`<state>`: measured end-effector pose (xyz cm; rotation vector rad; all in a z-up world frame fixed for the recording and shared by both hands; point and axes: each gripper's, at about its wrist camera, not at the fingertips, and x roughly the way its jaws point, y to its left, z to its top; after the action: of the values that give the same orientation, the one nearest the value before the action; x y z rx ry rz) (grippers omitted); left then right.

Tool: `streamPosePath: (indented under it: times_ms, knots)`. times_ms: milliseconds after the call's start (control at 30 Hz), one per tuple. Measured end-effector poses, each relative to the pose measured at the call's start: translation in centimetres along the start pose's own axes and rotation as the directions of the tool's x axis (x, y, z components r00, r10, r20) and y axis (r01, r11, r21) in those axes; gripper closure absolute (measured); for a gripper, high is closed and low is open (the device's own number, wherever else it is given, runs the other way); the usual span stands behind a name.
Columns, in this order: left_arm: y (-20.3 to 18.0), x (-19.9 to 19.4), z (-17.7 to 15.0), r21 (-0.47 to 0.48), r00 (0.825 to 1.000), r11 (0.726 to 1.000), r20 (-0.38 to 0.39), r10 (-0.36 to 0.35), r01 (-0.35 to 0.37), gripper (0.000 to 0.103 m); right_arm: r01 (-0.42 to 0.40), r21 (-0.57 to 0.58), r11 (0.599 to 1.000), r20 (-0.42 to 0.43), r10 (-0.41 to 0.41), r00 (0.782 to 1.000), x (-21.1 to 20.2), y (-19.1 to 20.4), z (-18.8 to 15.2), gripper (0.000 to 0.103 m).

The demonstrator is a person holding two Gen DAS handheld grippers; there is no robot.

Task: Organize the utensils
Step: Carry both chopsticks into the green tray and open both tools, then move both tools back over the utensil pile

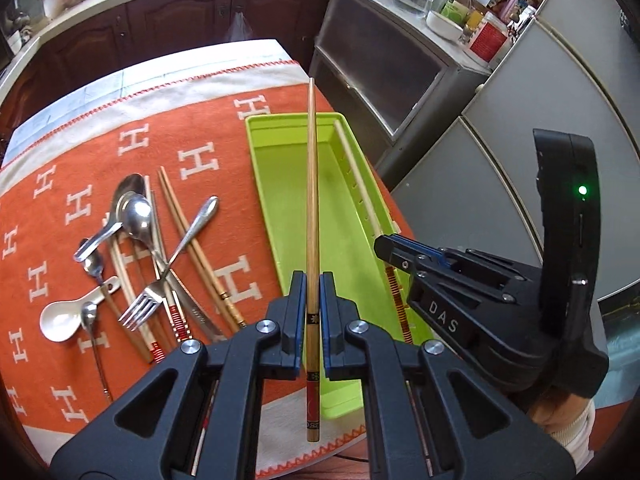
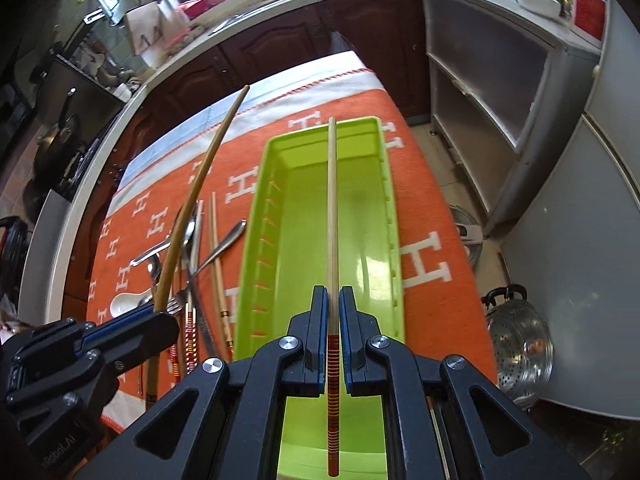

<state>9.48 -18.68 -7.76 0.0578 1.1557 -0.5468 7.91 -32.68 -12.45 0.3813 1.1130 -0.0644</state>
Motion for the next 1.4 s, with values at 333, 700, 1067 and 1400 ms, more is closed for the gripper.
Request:
streamPosePath:
  times_ms: [333,700,1067,1400]
  knots:
    - [-0.4,1.6,-0.7,0.040,0.999,0.999,-0.017,0.036,-0.036,0.098,0.064,-0.004,0.998,0.089,-0.063,0.994,-1.3,-2.2,-2.3,0.062]
    - [3.1,-1.7,-3.5,0.014,0.990,0.991,0.048,0.132,-0.133,0.098,0.179,-0.095,0.979,0.223,-0.155,0.962,-6.2,2.7,-5.0,0.042]
    - [6.7,-4.3,-6.0,-0.061,0.976,0.978,0.073,0.205,-0.200,0.098,0.254,-0.104,0.962,0.236,-0.225,0.945,-7.6,5.0,-6.5,0.032]
    - [8.9,-5.6,-7.3,-0.113,0.965,0.965,0.081,0.248,-0.239,0.098,0.239,-0.156,0.958,0.194,-0.208,0.959,-6.6,7.0,-7.1,0.032]
